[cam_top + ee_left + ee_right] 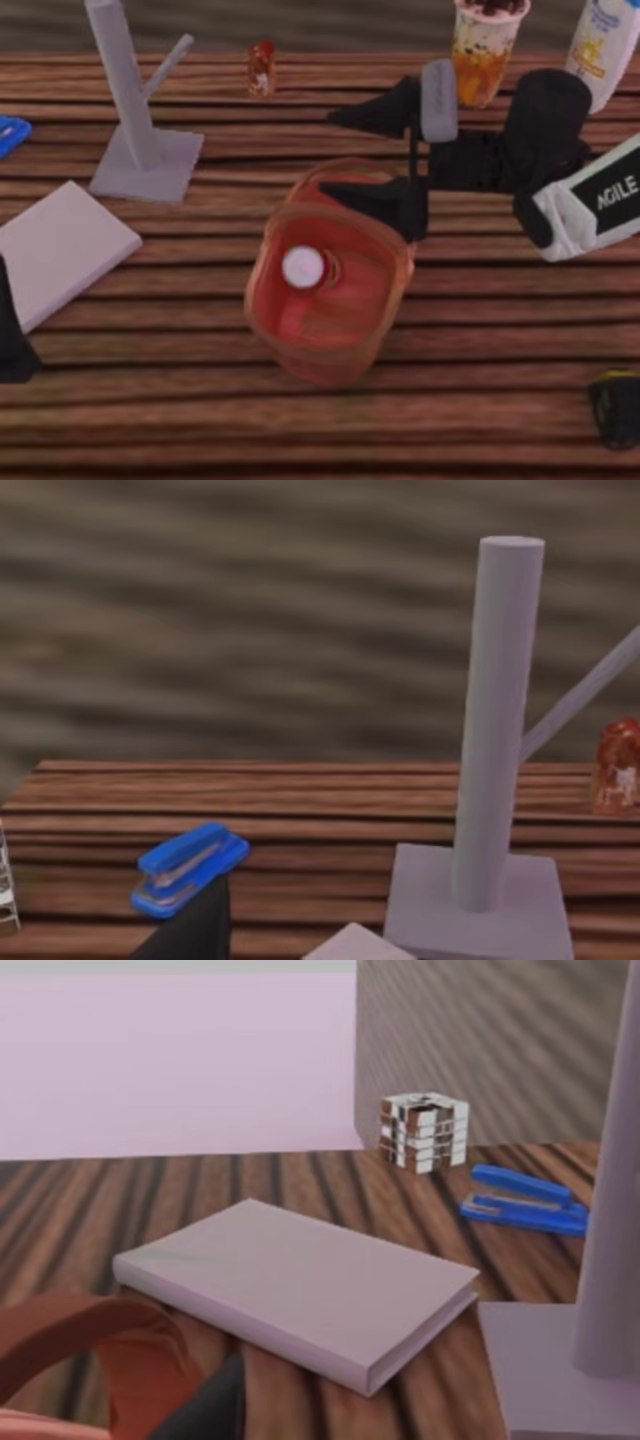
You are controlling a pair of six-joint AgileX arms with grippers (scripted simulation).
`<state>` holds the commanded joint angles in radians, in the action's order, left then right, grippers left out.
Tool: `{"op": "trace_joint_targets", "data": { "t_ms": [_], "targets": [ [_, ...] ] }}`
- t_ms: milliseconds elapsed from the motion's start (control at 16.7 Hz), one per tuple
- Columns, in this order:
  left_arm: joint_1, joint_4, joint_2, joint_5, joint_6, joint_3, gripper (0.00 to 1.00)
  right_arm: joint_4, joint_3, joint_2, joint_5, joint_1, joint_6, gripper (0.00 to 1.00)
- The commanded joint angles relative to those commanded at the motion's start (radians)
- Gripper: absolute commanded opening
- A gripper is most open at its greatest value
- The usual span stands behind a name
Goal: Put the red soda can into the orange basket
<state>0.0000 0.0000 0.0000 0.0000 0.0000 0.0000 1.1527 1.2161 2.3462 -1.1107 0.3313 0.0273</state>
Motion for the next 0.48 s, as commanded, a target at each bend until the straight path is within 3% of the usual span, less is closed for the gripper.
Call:
{"op": "trace_joint_targets", "data": {
  "t_ms": [240,480],
  "targets": [
    [-0.040,-0.078,0.096,0.015,0.047,0.083,1.00,-0.050,-0.060,-0.088,0.033,-0.008,-0.007,1.00],
    [-0.125,-0.265,0.337,0.035,0.166,0.290,1.00,-0.178,-0.209,-0.309,0.136,-0.039,-0.018,1.00]
  ]
}}
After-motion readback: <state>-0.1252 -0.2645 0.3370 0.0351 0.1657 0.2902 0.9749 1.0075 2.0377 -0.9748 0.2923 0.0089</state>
